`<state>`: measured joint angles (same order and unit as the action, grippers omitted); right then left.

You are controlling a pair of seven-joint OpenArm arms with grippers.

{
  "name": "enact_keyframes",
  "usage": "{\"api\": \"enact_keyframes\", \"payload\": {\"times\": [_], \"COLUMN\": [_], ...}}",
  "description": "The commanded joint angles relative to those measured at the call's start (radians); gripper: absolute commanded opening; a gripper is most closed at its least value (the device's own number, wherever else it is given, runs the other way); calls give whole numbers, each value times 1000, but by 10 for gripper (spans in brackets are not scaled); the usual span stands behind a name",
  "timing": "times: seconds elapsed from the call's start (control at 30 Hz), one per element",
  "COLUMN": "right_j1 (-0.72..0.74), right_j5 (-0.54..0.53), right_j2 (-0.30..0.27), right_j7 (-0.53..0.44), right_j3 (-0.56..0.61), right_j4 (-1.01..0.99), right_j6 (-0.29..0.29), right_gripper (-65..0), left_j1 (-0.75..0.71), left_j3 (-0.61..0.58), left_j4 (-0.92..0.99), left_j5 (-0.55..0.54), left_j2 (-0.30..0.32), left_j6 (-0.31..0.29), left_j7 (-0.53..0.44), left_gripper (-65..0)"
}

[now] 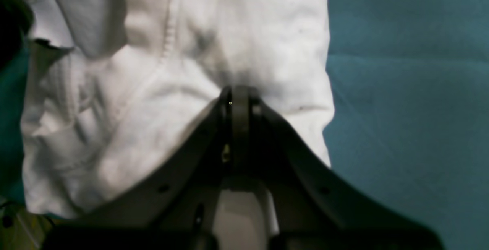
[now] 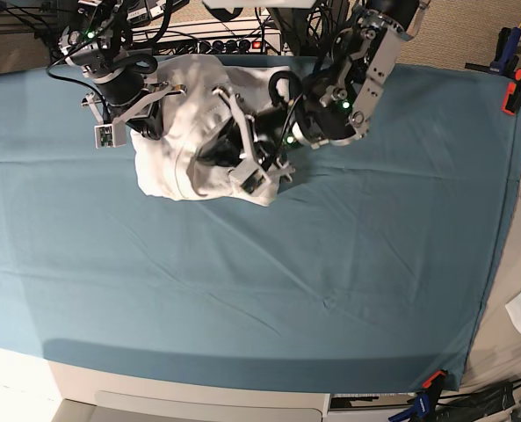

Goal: Fold the T-shirt properly

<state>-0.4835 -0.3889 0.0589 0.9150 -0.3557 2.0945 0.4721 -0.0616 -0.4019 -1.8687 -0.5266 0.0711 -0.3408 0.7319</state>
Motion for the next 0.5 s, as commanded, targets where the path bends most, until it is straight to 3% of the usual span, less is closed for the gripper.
{"api": "enact_keyframes", "payload": {"times": [0.0,0.37,0.47], "right_j1": [-1,5,4], "right_j5": [-4,-35,-38], "right_j2": [0,-1,-1], "right_j7": [-7,-10,-10], "right_j3": [2,2,2], "right_j4": [-2,-55,-55], "right_j6": [6,7,8], "right_gripper": [-650,-650,-650], "left_j1": [19,29,29], "left_j3": [0,0,0], "left_j4": [-16,4,42], "left_j5": [-6,136,142], "left_j2": [-16,-26,-26], "left_j6": [-7,83,82], "left_j7": [-31,-46,-53], "left_gripper": [-650,-650,-650]}}
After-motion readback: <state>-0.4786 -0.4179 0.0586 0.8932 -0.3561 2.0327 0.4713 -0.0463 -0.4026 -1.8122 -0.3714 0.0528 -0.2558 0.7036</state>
